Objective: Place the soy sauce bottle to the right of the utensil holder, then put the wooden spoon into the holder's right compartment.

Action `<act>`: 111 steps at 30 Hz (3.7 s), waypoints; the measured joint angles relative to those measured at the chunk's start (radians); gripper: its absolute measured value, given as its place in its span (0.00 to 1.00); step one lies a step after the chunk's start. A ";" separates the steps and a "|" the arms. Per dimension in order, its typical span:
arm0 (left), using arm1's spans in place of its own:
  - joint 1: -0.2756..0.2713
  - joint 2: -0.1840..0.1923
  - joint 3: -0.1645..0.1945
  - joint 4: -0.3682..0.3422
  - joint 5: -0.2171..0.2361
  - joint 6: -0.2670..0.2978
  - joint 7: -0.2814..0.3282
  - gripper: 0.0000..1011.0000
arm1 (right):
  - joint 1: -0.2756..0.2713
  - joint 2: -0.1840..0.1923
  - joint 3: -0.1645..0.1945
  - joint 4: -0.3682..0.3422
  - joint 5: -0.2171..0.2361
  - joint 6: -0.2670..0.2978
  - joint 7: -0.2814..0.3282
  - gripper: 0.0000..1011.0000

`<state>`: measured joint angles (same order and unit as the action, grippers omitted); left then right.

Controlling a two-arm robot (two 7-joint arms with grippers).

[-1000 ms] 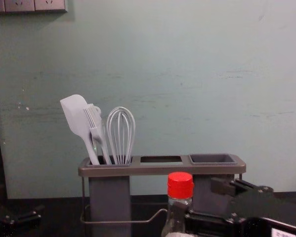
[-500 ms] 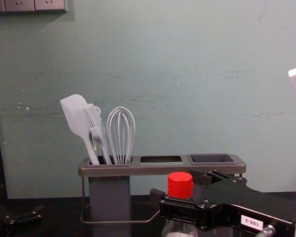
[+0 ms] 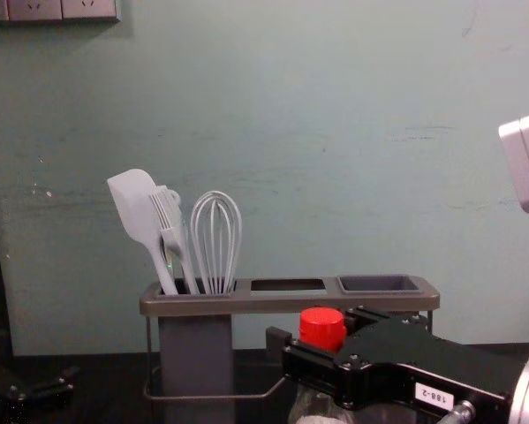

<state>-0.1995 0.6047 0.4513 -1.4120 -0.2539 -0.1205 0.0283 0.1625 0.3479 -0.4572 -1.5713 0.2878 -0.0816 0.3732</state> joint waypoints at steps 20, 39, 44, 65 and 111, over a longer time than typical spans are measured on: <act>0.000 0.000 0.000 0.000 0.000 0.000 0.000 0.99 | -0.037 -0.001 0.052 -0.061 -0.007 0.021 0.020 0.39; 0.000 0.000 0.000 0.000 0.000 0.000 0.000 0.99 | -0.230 0.119 0.237 -0.247 0.159 0.074 0.003 0.39; 0.000 0.000 0.000 0.000 0.000 0.000 0.000 0.99 | -0.260 0.143 0.281 -0.257 0.174 0.065 -0.009 0.39; 0.000 0.000 0.000 0.000 0.000 0.000 0.000 0.99 | -0.123 0.092 0.309 -0.051 0.099 0.013 -0.033 0.39; 0.000 0.000 0.000 0.000 0.000 0.000 0.000 0.99 | 0.046 -0.043 0.270 0.198 0.143 -0.069 0.016 0.54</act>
<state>-0.1995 0.6047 0.4514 -1.4120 -0.2539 -0.1205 0.0283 0.2088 0.3044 -0.1873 -1.3735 0.4304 -0.1506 0.3891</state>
